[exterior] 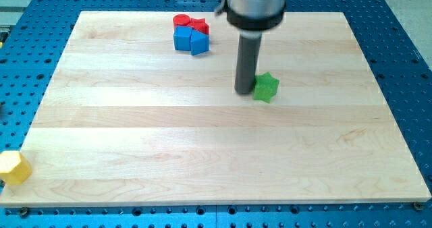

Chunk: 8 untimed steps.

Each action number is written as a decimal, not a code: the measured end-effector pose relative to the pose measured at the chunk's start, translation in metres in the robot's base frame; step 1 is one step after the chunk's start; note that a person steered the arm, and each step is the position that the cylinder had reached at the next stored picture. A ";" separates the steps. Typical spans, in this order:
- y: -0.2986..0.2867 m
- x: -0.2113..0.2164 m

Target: Slide the green star into the group of blocks

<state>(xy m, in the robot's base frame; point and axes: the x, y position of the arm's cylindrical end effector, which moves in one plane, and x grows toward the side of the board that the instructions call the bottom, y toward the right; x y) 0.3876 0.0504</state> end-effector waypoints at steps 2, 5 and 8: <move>-0.032 0.063; 0.024 0.001; 0.086 -0.013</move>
<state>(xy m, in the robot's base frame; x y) 0.3747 0.1363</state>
